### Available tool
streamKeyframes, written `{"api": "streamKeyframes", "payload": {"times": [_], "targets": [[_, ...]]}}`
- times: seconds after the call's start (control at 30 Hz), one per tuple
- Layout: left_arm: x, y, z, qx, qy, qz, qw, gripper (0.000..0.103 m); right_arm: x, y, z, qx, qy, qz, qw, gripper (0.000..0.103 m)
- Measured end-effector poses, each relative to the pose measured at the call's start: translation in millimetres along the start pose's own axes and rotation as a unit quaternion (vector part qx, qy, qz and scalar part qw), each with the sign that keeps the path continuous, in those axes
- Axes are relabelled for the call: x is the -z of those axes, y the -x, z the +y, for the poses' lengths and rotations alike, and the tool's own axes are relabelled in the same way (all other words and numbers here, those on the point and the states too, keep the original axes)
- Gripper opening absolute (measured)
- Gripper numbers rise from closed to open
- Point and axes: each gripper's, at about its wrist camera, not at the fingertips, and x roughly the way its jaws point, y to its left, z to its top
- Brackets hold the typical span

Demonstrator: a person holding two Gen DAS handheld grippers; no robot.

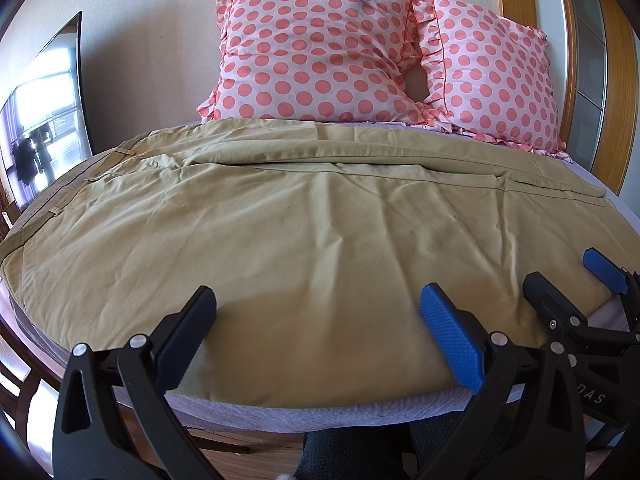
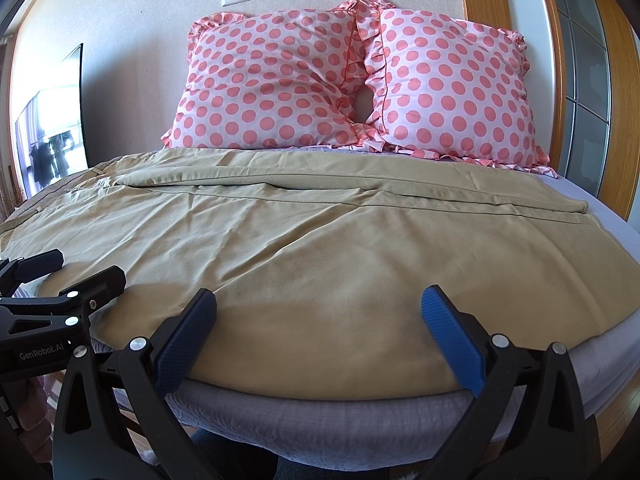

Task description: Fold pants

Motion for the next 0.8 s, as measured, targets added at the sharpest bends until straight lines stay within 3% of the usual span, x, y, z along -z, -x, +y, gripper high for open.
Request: {"api": "streamKeyframes", "payload": {"times": [0.43, 0.53, 0.63, 0.8], "targets": [[-1.0, 1.3, -0.3, 0.001, -0.001, -0.005, 1.0000, 0.101, 2.2, 2.1, 2.0, -0.001, 0.003, -0.004, 1.000, 0.102], [-3.5, 0.3, 4.0, 0.011, -0.005, 0.002, 0.9999, 0.101, -7.1, -2.1, -6.5, -0.021, 0.008, 0.014, 1.000, 0.102], [-21.8, -0.5, 15.1, 0.023, -0.001, 0.015, 0.9996, 0.101, -32.5, 3.5, -45.3, -0.008, -0.051, 0.003, 0.999, 0.102], [-79.6, 4.4, 39.2, -0.018, 0.006, -0.046, 0.9988, 0.101, -108.2, -4.4, -138.8, 0.053, -0.130, -0.026, 0.990, 0.102]]}}
